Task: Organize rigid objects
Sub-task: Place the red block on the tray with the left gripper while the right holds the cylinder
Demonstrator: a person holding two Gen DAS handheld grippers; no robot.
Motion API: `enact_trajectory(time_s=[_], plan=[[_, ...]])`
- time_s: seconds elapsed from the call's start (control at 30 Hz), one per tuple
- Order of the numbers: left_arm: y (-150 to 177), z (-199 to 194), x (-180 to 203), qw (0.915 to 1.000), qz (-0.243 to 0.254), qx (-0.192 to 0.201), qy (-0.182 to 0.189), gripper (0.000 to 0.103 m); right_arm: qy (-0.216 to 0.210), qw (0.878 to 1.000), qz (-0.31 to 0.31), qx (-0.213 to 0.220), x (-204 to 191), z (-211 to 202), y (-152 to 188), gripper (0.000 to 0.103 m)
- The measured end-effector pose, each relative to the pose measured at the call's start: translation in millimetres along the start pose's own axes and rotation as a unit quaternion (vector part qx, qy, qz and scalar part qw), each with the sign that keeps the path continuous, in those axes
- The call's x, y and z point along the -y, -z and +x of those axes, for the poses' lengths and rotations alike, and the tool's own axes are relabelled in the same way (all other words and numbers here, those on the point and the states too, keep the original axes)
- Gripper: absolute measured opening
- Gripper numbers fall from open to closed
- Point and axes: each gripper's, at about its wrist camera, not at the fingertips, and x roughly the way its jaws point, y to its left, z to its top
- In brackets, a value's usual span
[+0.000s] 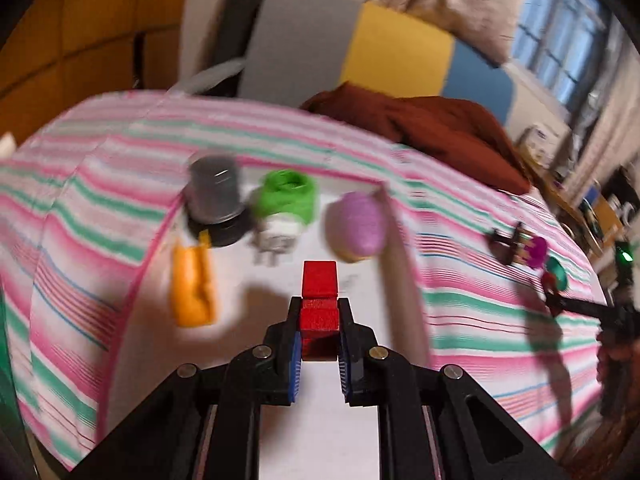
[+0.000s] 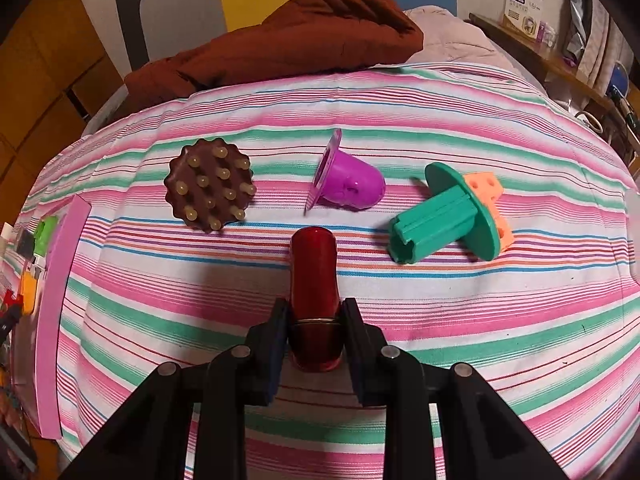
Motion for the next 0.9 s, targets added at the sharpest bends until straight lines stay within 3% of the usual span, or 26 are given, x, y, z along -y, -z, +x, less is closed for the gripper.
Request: enact_trajectory(time_s=[0.13, 0.43, 0.5, 0.53, 0.57, 0.63, 0.8, 0.9], plan=[[-4.3, 15.3, -18.7, 0.9994, -0.016, -0.027, -0.014, 0.015, 0.009, 1.000, 0.003, -0.005, 3.2, 0.6, 1.0, 0.026], [-17.4, 27.7, -33.4, 0.9987, -0.017, -0.032, -0.035, 0.017, 0.019, 1.000, 0.005, -0.007, 1.7, -0.6, 3.7, 0.026], [-19.9, 24.0, -36.3, 0.9993, -0.022, -0.015, -0.026, 0.034, 0.021, 1.000, 0.006, -0.008, 1.8, 1.5, 2.4, 0.026], [-20.9, 21.7, -36.2, 0.9994, -0.023, -0.007, -0.026, 0.055, 0.021, 1.000, 0.006, -0.008, 2.4, 1.8, 2.1, 0.026], [-20.7, 17.8, -36.5, 0.9993, -0.025, 0.005, -0.028, 0.064, 0.021, 1.000, 0.006, -0.008, 2.5, 1.7, 1.9, 0.026], [-16.2, 7.7, -36.0, 0.9990, -0.029, 0.028, -0.017, 0.069, 0.023, 1.000, 0.005, -0.008, 1.9, 0.7, 3.0, 0.026], [3.0, -10.3, -28.4, 0.9981, -0.008, 0.052, -0.030, 0.077, 0.023, 1.000, 0.004, -0.007, 2.9, 1.9, 1.6, 0.026], [15.8, -22.2, -22.9, 0.9968, 0.006, 0.073, -0.033, 0.086, 0.023, 1.000, 0.004, -0.006, 3.0, 1.3, 1.5, 0.026]])
